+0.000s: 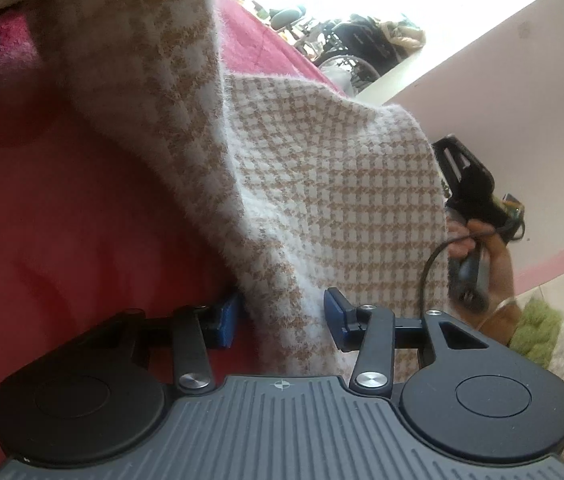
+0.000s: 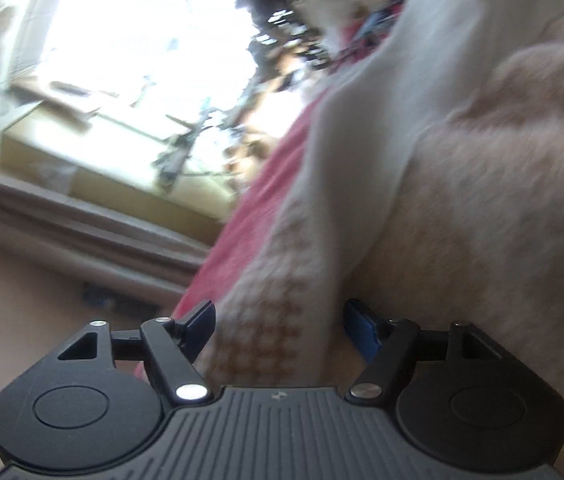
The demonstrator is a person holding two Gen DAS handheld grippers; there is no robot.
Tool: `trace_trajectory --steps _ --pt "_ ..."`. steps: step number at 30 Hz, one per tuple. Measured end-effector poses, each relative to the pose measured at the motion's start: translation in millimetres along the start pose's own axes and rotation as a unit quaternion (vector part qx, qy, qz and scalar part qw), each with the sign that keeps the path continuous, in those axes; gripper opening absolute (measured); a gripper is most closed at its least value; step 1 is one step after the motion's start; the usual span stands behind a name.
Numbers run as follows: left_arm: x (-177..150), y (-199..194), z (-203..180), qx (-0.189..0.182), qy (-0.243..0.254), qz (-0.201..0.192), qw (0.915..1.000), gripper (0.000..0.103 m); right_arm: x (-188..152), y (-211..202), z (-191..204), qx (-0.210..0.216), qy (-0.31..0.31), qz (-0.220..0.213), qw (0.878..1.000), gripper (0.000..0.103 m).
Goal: Fold clothes
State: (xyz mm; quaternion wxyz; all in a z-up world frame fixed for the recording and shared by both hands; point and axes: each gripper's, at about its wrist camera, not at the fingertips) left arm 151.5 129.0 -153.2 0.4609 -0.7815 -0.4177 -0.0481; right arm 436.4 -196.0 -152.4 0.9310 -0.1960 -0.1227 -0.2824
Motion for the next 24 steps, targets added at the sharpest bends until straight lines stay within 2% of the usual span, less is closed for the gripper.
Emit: trace_trajectory --steps 2,3,4,5,7,9,11,14,16,18,19,20,22,23,24 --pt "0.2 -0.1 0.6 -0.002 -0.004 -0.002 1.0 0.045 -5.9 -4.5 1.9 0.008 -0.024 0.012 1.0 0.046" --pt "0.3 -0.2 0.9 -0.003 -0.006 -0.003 1.0 0.045 -5.2 -10.0 4.0 0.01 -0.028 0.013 0.999 0.026" --pt "0.4 -0.3 1.2 -0.004 -0.008 -0.004 1.0 0.045 -2.5 -16.2 11.3 0.007 -0.043 0.017 0.999 0.02" --pt "0.5 -0.1 1.4 -0.004 -0.01 -0.005 0.9999 0.045 0.8 -22.4 22.2 0.0 -0.066 0.022 0.998 0.018" --pt "0.3 0.7 0.8 -0.004 -0.009 -0.006 0.9999 0.045 7.7 -34.4 48.3 -0.019 -0.123 0.033 0.992 0.008" --pt "0.6 0.7 -0.2 -0.004 -0.005 -0.008 0.9999 0.045 16.5 -44.1 89.6 -0.057 -0.213 0.037 0.975 0.005" --pt "0.7 0.3 -1.3 -0.004 0.0 -0.008 1.0 0.045 19.2 -44.8 134.2 -0.09 -0.317 0.037 0.943 0.005" --pt "1.2 3.1 -4.4 -0.003 0.006 -0.009 0.9999 0.045 14.3 -16.4 175.7 -0.133 -0.419 0.052 0.897 0.005" --pt "0.4 1.3 -4.2 -0.003 0.008 -0.008 0.9999 0.045 2.3 19.6 185.4 -0.174 -0.473 0.075 0.861 0.005" --pt "-0.7 -0.8 -3.7 -0.003 0.011 -0.008 0.9999 0.044 -15.2 60.1 179.5 -0.226 -0.525 0.087 0.816 0.005" --pt "-0.5 -1.3 -4.7 -0.003 0.015 -0.007 0.9999 0.044 -21.8 77.8 173.4 -0.245 -0.539 0.09 0.801 0.006" --pt "-0.5 -1.7 -5.5 -0.002 0.018 -0.007 0.9998 0.044 -24.4 89.7 166.2 -0.25 -0.534 0.089 0.803 0.006" --pt "-1.3 -2.3 -6.5 -0.003 0.022 -0.008 0.9997 0.044 -26.7 104.2 153.6 -0.245 -0.505 0.081 0.824 0.008" --pt "-1.3 -2.6 -7.1 -0.004 0.022 -0.008 0.9997 0.044 -23.8 103.3 150.8 -0.235 -0.476 0.07 0.844 0.009" --pt "-0.8 -2.7 -8.0 -0.004 0.021 -0.007 0.9997 0.044 -14.3 96.9 148.4 -0.214 -0.439 0.055 0.871 0.012"
Point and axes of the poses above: each gripper's, at about its wrist camera, not at the fingertips, and y roughly the way its jaws point, z to its left, x to its top, and after that the axes turned 10 degrees about x, right-handed
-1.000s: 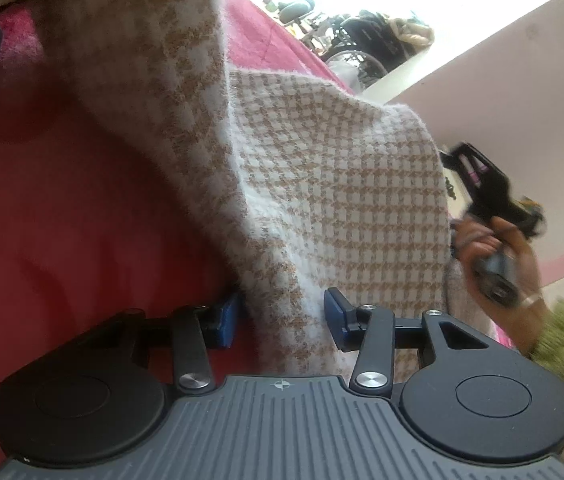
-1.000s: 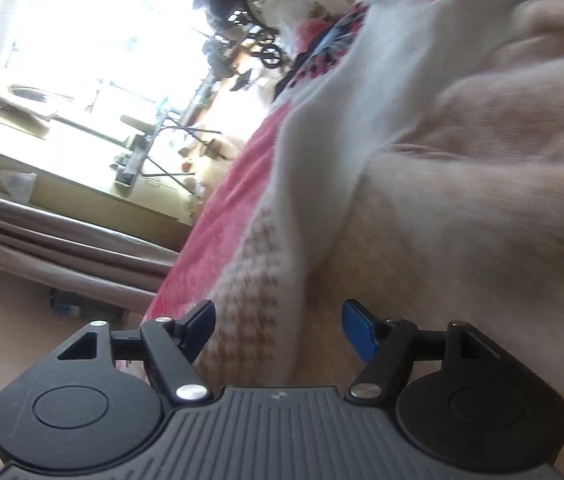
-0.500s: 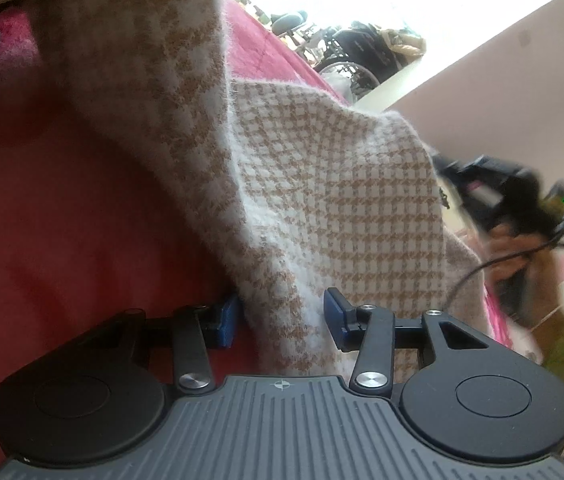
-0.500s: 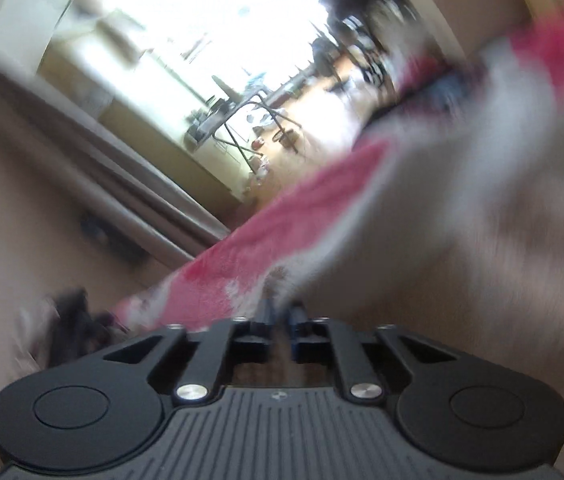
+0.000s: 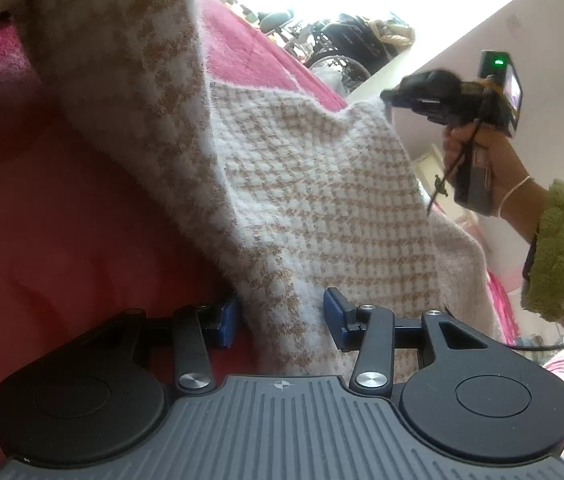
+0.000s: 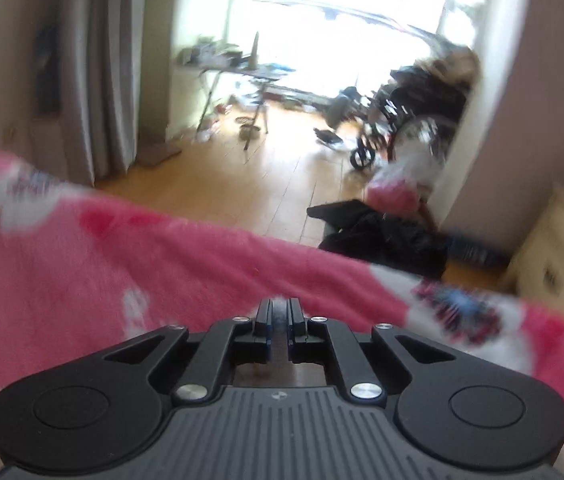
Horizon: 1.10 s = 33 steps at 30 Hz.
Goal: Fold clothes
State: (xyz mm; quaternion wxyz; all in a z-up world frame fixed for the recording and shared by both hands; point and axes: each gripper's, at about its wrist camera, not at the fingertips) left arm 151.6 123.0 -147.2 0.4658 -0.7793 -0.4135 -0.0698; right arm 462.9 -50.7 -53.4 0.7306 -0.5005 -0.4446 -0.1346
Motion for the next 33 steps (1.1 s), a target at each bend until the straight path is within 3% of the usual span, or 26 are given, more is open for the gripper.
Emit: trace_trajectory --steps 4,6,10,14,18,19,20,21,25,28,33 --pt "-0.3 -1.6 0.7 -0.005 -0.003 0.0 1.0 0.044 1.4 -44.1 -54.6 0.093 0.17 -0.068 0.979 0.038" --pt "-0.1 -2.5 -0.2 -0.006 -0.001 -0.002 1.0 0.044 -8.6 -61.9 -81.4 0.131 0.249 -0.054 0.958 0.039" --pt "0.4 -0.6 1.4 -0.008 0.001 -0.002 1.0 0.044 -59.2 -73.5 -111.2 0.166 0.368 0.016 0.915 0.054" --pt "0.3 -1.2 4.3 -0.012 0.004 -0.002 0.9999 0.044 -113.5 -49.6 -123.1 0.158 0.448 0.065 0.878 0.054" --pt "0.0 -1.7 4.6 -0.013 0.007 -0.002 0.9999 0.044 -138.4 -24.0 -128.8 0.179 0.501 0.035 0.846 0.051" --pt "0.1 -1.6 4.8 -0.013 0.007 -0.002 0.9999 0.044 -139.8 -21.4 -127.9 0.182 0.503 0.026 0.845 0.043" --pt "0.2 -1.7 5.2 -0.013 0.006 -0.002 0.9999 0.043 -138.5 -21.0 -125.4 0.182 0.496 0.018 0.849 0.035" --pt "0.2 -1.7 5.8 -0.013 0.005 -0.002 0.9999 0.042 -135.7 -22.0 -122.0 0.18 0.485 0.01 0.856 0.012" --pt "0.0 -2.2 9.4 -0.013 -0.002 -0.002 0.9999 0.038 -103.1 -56.7 -103.4 0.168 0.391 -0.082 0.901 0.009" --pt "0.2 -2.5 10.6 -0.013 -0.007 -0.002 0.9999 0.038 -80.3 -84.7 -96.6 0.139 0.325 -0.138 0.925 0.009" --pt "-1.8 -3.5 8.5 -0.007 -0.003 -0.007 0.9999 0.037 -73.9 -58.8 -77.6 0.036 0.22 -0.089 0.971 0.009"
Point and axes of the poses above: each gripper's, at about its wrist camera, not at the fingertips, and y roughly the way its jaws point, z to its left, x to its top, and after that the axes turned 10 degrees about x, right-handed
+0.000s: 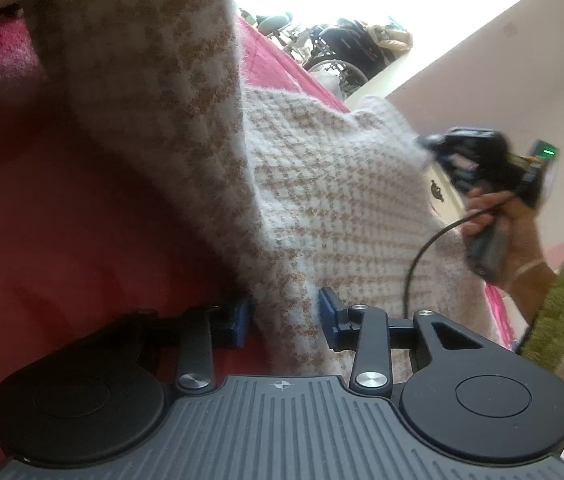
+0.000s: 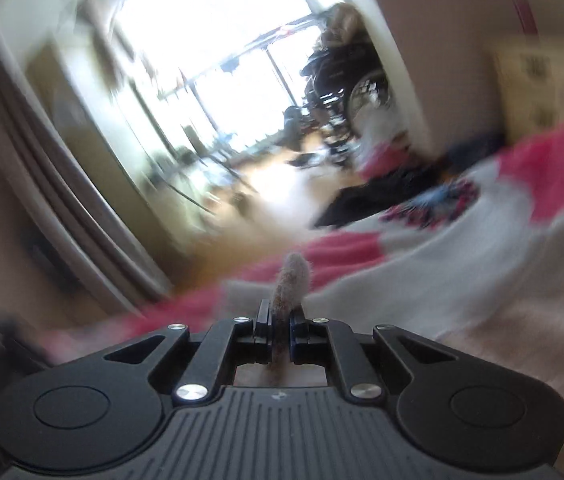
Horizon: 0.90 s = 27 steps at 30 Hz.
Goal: Fold clothes
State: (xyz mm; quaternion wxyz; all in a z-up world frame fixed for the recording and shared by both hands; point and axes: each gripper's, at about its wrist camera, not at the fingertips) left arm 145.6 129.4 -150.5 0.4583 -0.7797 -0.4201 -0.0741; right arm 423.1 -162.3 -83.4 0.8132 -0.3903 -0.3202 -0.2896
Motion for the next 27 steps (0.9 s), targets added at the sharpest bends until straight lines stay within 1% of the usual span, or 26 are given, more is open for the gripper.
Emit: trace_trajectory --steps 2,4,5,7,8,9,10,11,12,13,14,15,16,17,18,19,21,22,24,27 --pt "-0.6 -0.6 -0.6 0.002 0.003 -0.002 1.0 0.037 -13.4 22.7 -4.0 -0.044 -0.025 0.034 0.998 0.009" --pt "-1.0 -0.5 -1.5 0.004 0.005 -0.003 1.0 0.037 -31.6 42.6 -11.0 -0.083 -0.041 0.071 0.993 0.008" --pt "-1.1 -0.6 -1.7 0.005 0.005 -0.004 1.0 0.037 -38.1 44.2 -10.7 -0.09 -0.05 0.077 0.992 0.007" --pt "-1.4 -1.3 -1.6 0.006 0.002 -0.005 1.0 0.037 -37.0 43.8 -3.2 -0.098 -0.066 0.079 0.99 0.011" --pt "-1.9 -1.4 -1.6 0.006 0.002 -0.005 1.0 0.037 -31.3 39.7 -0.5 -0.099 -0.06 0.083 0.99 0.013" --pt "-2.3 -1.6 -1.6 0.006 0.002 -0.006 1.0 0.037 -25.2 31.0 -0.3 -0.098 -0.049 0.076 0.991 0.018" --pt "-2.7 -1.9 -1.5 0.007 0.002 -0.007 0.9999 0.037 -19.7 17.5 -0.9 -0.1 -0.036 0.056 0.993 0.019" --pt "-3.3 -2.1 -1.4 0.007 0.004 -0.009 0.9999 0.037 -15.4 2.9 -1.9 -0.099 -0.021 0.029 0.994 0.019" --pt "-4.2 -2.4 -1.8 0.007 0.006 -0.01 0.9999 0.037 -11.4 -10.9 -3.3 -0.095 -0.003 0.001 0.995 0.023" --pt "-5.7 -2.7 -3.1 0.008 0.008 -0.013 0.9999 0.037 -8.9 -23.1 -2.7 -0.077 0.008 -0.016 0.997 0.023" --pt "-6.8 -3.2 -3.5 0.008 0.012 -0.015 0.9998 0.037 -7.6 -33.9 -0.6 -0.047 0.013 -0.026 0.998 0.023" --pt "-8.0 -3.7 -3.9 0.009 0.016 -0.017 0.9997 0.037 -8.8 -40.4 4.5 -0.007 0.01 -0.022 1.0 0.023" --pt "-9.2 -4.4 -4.7 0.011 0.019 -0.018 0.9996 0.037 -11.8 -38.9 12.0 0.041 0.0 0.001 0.999 0.023" --pt "-9.8 -4.9 -5.9 0.012 0.024 -0.02 0.9994 0.037 -17.1 -29.8 20.8 0.082 -0.012 0.037 0.996 0.022" --pt "-10.3 -5.3 -7.1 0.014 0.03 -0.023 0.9992 0.037 -24.7 -17.5 30.9 0.119 -0.026 0.079 0.989 0.022" --pt "-10.4 -5.7 -8.3 0.016 0.034 -0.024 0.999 0.037 -32.9 -1.2 39.3 0.128 -0.041 0.113 0.984 0.022" --pt "-10.5 -6.1 -9.6 0.017 0.04 -0.026 0.9987 0.037 -50.4 38.2 53.0 0.101 -0.075 0.17 0.977 0.018" --pt "-10.9 -6.2 -10.1 0.018 0.042 -0.027 0.9986 0.037 -57.9 54.4 54.3 0.092 -0.08 0.183 0.975 0.01" --pt "-11.4 -6.8 -11.9 0.019 0.045 -0.028 0.9984 0.037 -67.3 74.2 48.1 0.089 -0.067 0.18 0.977 0.002" --pt "-11.3 -8.6 -12.5 0.021 0.05 -0.03 0.9981 0.037 -62.4 65.3 42.0 0.102 -0.027 0.178 0.978 0.002"
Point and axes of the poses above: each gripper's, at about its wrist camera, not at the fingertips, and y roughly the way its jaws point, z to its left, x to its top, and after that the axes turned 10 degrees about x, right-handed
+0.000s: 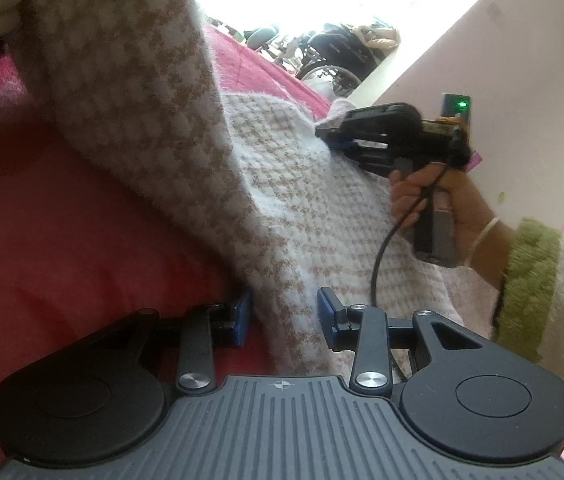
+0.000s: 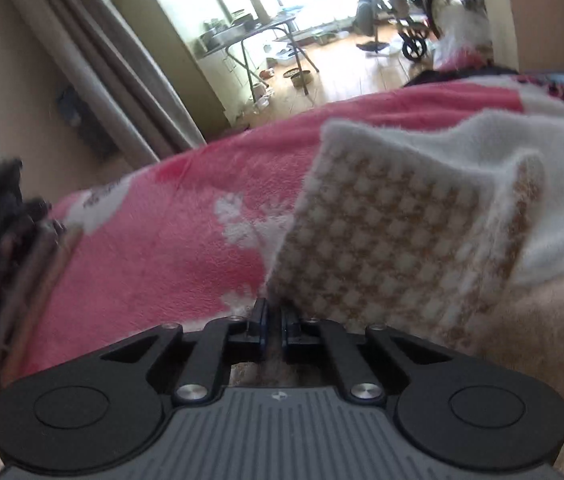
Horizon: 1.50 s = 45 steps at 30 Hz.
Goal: Fold clothes
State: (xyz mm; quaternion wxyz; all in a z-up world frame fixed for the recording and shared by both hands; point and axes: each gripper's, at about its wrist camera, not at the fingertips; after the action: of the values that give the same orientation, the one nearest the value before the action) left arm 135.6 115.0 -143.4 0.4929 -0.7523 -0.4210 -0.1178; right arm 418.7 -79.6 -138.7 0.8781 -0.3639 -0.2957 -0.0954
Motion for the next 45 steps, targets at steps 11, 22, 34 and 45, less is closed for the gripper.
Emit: trace_trajectory --steps 11,22,34,45 --pt "3.3 -1.3 3.2 0.002 -0.012 0.006 0.9999 0.037 -56.8 -195.0 7.5 -0.003 0.022 -0.054 0.998 0.015" --pt "-5.3 -24.7 -9.2 0.055 0.049 -0.003 0.9973 0.038 -159.9 -206.5 -0.9 -0.117 -0.049 0.044 0.991 0.008" --pt "-22.6 -73.6 -18.4 0.004 0.091 0.117 0.9889 0.047 -205.1 -327.8 54.9 -0.093 -0.002 -0.041 0.995 0.014" --pt "-33.2 -92.4 -43.7 0.026 0.183 0.116 0.976 0.048 -303.5 -353.4 46.9 -0.088 0.129 -0.109 0.982 0.02"
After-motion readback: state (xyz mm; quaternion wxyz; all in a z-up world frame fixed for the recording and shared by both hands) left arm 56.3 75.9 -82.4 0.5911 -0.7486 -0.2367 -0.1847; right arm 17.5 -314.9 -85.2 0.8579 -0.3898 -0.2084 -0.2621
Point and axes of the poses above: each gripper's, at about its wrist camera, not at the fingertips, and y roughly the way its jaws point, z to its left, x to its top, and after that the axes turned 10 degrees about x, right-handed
